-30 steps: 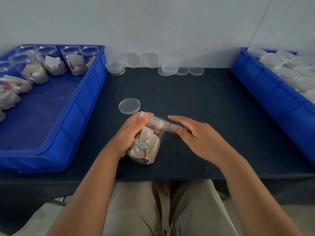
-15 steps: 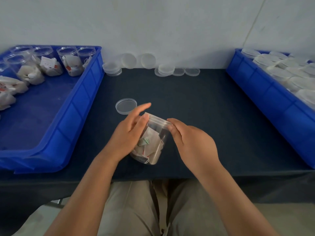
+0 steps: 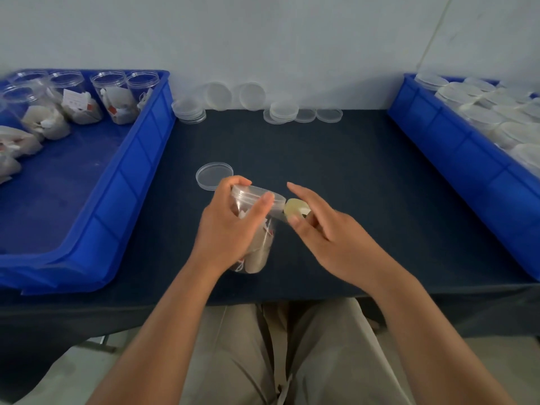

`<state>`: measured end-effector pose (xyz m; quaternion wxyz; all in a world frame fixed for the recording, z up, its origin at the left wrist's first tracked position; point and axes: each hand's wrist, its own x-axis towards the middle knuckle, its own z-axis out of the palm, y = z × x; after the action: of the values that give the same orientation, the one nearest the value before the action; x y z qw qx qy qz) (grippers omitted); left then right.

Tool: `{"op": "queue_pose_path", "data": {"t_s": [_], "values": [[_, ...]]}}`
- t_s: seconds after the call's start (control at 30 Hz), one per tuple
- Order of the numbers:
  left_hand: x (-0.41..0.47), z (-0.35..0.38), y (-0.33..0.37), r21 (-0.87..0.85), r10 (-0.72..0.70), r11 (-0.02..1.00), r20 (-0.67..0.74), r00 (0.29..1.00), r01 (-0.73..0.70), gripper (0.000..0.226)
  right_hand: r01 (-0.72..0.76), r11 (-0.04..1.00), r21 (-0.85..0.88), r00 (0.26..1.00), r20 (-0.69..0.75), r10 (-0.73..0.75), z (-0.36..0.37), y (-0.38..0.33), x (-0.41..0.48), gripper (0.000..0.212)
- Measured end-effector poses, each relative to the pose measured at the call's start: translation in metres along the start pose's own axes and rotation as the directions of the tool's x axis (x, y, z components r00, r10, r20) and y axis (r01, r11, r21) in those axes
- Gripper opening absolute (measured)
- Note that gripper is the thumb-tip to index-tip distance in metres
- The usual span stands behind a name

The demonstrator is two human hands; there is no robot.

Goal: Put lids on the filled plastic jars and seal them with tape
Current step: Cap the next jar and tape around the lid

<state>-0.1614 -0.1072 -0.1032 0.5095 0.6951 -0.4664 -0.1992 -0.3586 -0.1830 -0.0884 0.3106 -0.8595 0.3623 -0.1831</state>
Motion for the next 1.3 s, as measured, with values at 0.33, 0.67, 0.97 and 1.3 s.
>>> {"op": "queue_pose_path", "data": {"t_s": [0.33, 0.67, 0.97, 1.3], "values": [[0.014, -0.014, -0.004, -0.089, -0.042, 0.994, 0.169, 0.985, 0.058, 0.048, 0.056, 0.997, -0.046, 0.996, 0.078, -0.052, -0.012, 0.009, 0.009, 0.020], [0.003, -0.001, -0.008, -0.097, -0.011, 0.995, 0.111, 0.994, 0.022, 0.061, -0.077, 0.976, -0.204, 0.995, -0.083, 0.062, 0.007, -0.003, 0.009, 0.025], [-0.002, 0.005, -0.004, 0.066, 0.038, 0.997, -0.079, 0.996, -0.033, 0.067, -0.189, 0.925, -0.331, 0.980, -0.118, 0.158, 0.012, -0.012, 0.021, 0.024], [0.014, -0.007, -0.009, 0.140, 0.073, 0.989, -0.155, 0.985, -0.051, 0.061, -0.263, 0.915, -0.305, 0.964, -0.112, 0.240, 0.021, -0.037, 0.047, 0.028]]}}
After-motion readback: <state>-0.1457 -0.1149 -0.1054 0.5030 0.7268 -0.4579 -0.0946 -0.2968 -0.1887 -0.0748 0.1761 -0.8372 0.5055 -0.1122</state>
